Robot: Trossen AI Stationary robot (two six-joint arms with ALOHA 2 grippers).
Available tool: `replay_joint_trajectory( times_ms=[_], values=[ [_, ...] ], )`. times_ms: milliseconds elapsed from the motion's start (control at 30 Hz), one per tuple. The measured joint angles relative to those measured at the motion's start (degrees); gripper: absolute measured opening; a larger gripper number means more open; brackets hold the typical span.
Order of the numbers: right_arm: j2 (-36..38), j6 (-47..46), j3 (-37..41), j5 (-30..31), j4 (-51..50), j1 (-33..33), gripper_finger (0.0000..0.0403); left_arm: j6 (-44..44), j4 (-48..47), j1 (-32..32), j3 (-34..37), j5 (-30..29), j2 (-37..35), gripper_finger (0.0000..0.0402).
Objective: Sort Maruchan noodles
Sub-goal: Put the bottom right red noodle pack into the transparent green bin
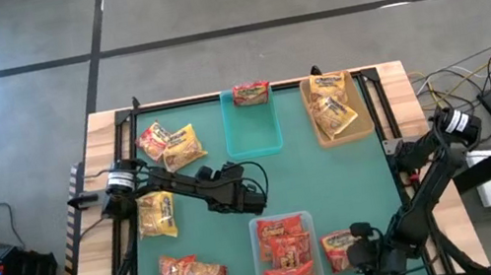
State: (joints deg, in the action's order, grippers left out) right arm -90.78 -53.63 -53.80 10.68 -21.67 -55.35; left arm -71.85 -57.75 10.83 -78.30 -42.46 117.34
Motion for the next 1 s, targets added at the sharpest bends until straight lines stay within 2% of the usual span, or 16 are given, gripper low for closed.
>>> replay_joint_trajectory(
  times_ms=[533, 833, 1000],
  values=[
    [0.1, 17.5, 0.5, 0.6, -3.3, 9.6, 0.0146, 0.4, 0.2, 0.0, 0.0, 0.0, 0.0, 0.0075],
    [2.8, 26.6, 0.7, 0.3, -9.7, 15.6, 0.0146, 0.9, 0.3, 0.0, 0.0, 0.0, 0.0, 0.0075],
    [4.7, 33.5, 2.2, -0.3, -10.0, 19.7, 0.0146, 0.9, 0.3, 0.0, 0.0, 0.0, 0.0, 0.0075]
  ],
)
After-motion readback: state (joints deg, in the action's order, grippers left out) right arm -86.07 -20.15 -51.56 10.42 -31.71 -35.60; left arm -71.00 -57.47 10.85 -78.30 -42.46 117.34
